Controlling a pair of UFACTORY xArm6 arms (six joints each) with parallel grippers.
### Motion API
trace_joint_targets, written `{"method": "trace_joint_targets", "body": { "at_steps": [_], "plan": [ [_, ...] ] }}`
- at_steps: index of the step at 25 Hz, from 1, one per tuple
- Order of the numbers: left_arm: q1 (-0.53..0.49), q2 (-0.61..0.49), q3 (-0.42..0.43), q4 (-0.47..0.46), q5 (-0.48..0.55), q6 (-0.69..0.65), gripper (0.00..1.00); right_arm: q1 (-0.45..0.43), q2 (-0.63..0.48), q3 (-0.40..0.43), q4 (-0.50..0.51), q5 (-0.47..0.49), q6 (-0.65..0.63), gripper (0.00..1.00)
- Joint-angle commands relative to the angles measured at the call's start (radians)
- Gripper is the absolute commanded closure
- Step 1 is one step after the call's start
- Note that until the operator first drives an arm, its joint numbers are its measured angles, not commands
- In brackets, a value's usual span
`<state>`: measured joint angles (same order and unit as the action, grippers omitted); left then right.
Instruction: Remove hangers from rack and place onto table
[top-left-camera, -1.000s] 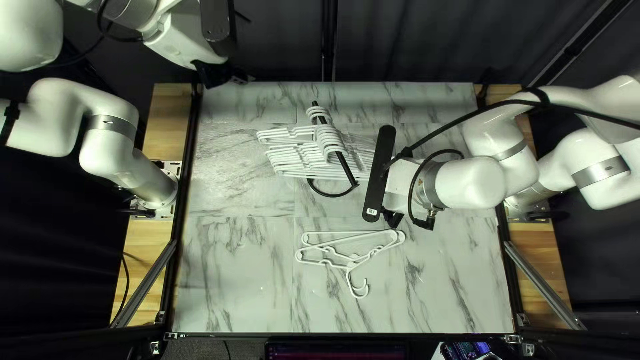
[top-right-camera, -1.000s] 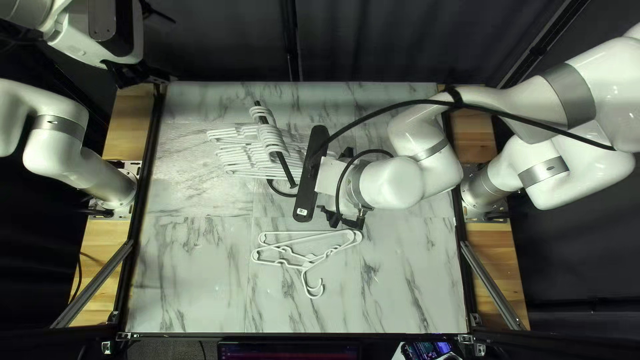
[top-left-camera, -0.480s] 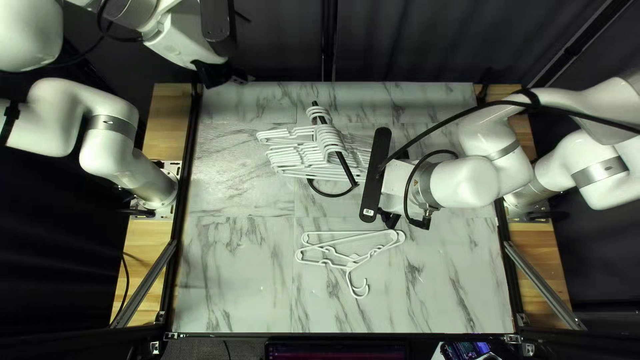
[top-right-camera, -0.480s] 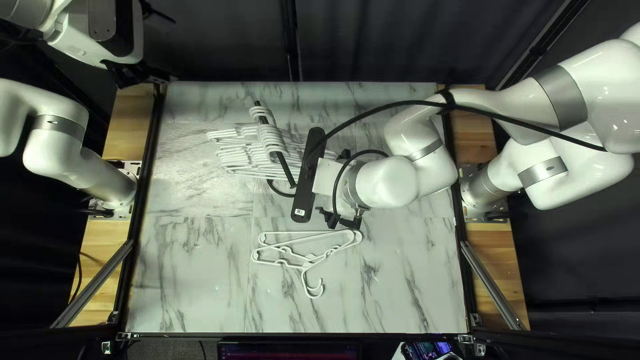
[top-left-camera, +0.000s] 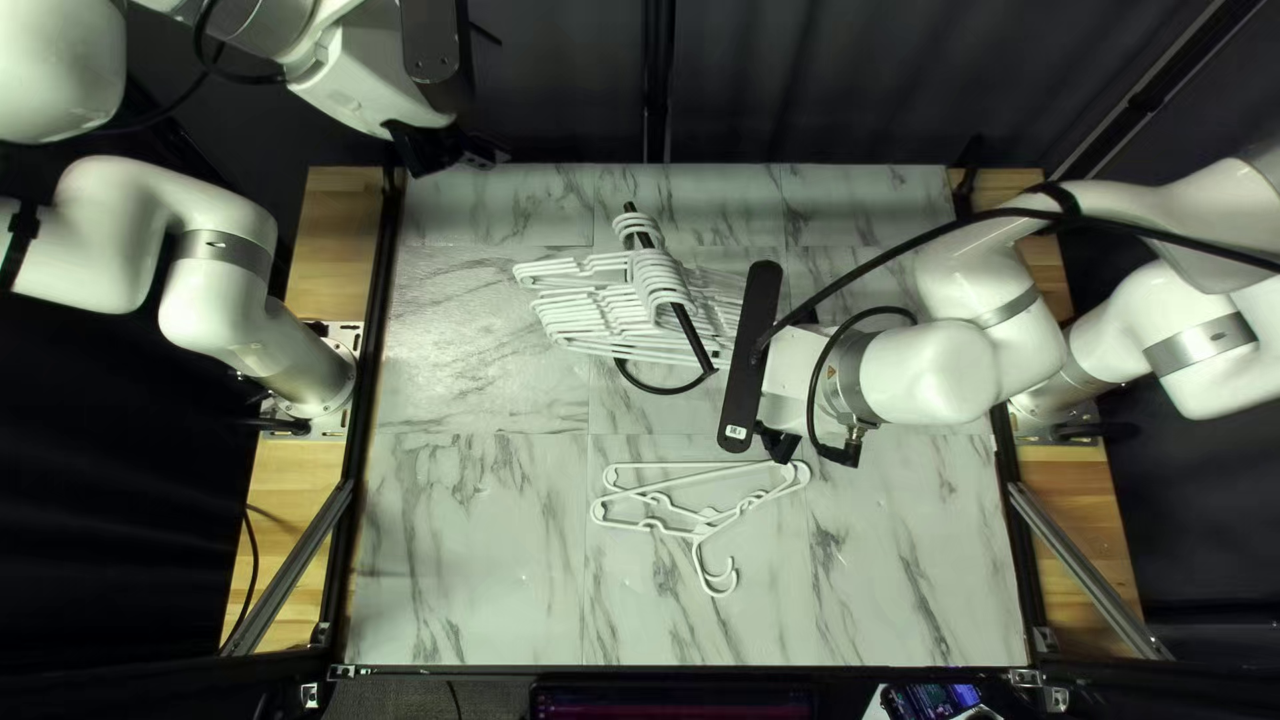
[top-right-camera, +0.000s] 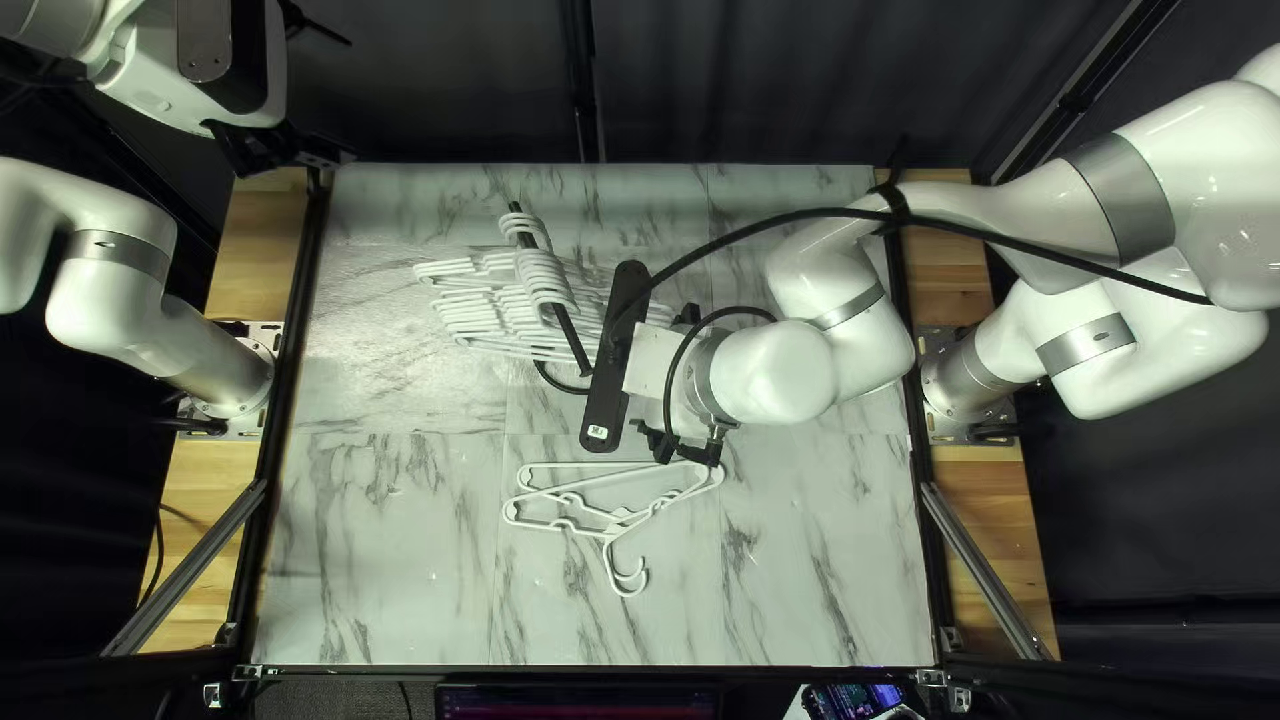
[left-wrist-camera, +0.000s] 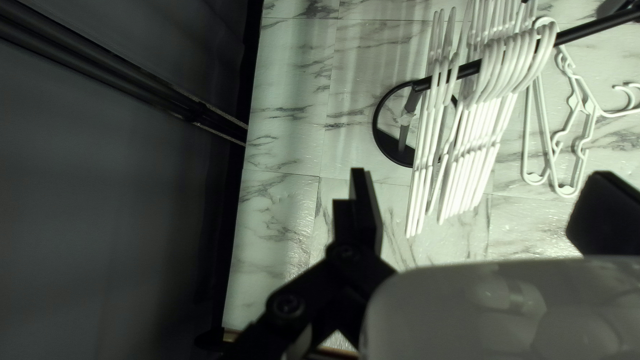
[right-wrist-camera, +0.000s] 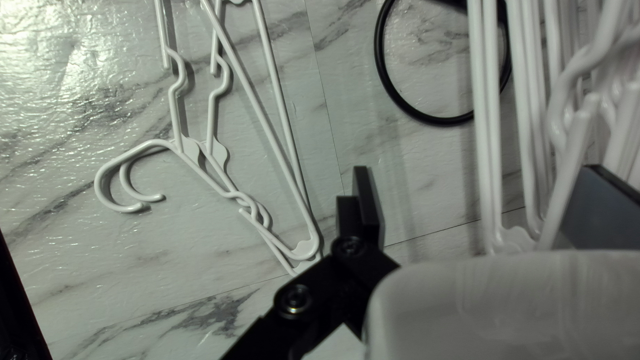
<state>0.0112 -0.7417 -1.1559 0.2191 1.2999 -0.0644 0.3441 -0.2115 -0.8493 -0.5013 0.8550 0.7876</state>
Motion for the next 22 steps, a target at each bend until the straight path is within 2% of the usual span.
{"method": "trace_joint_targets", "body": {
  "at_steps": [1,7,14,22],
  "plan": [
    [0.0,0.0,0.0,0.0,0.0,0.0,0.0,0.006,0.021,-0.023,-0.005,0.004,0.002,0.0],
    [0.0,0.0,0.0,0.0,0.0,0.0,0.0,0.021,0.034,-0.043,-0.01,0.017,0.012,0.0],
    [0.0,0.0,0.0,0.0,0.0,0.0,0.0,0.029,-0.005,-0.014,-0.006,0.033,0.026,0.0],
    [0.0,0.0,0.0,0.0,0.0,0.0,0.0,0.029,-0.007,-0.016,0.003,0.041,0.029,0.0]
  ]
}}
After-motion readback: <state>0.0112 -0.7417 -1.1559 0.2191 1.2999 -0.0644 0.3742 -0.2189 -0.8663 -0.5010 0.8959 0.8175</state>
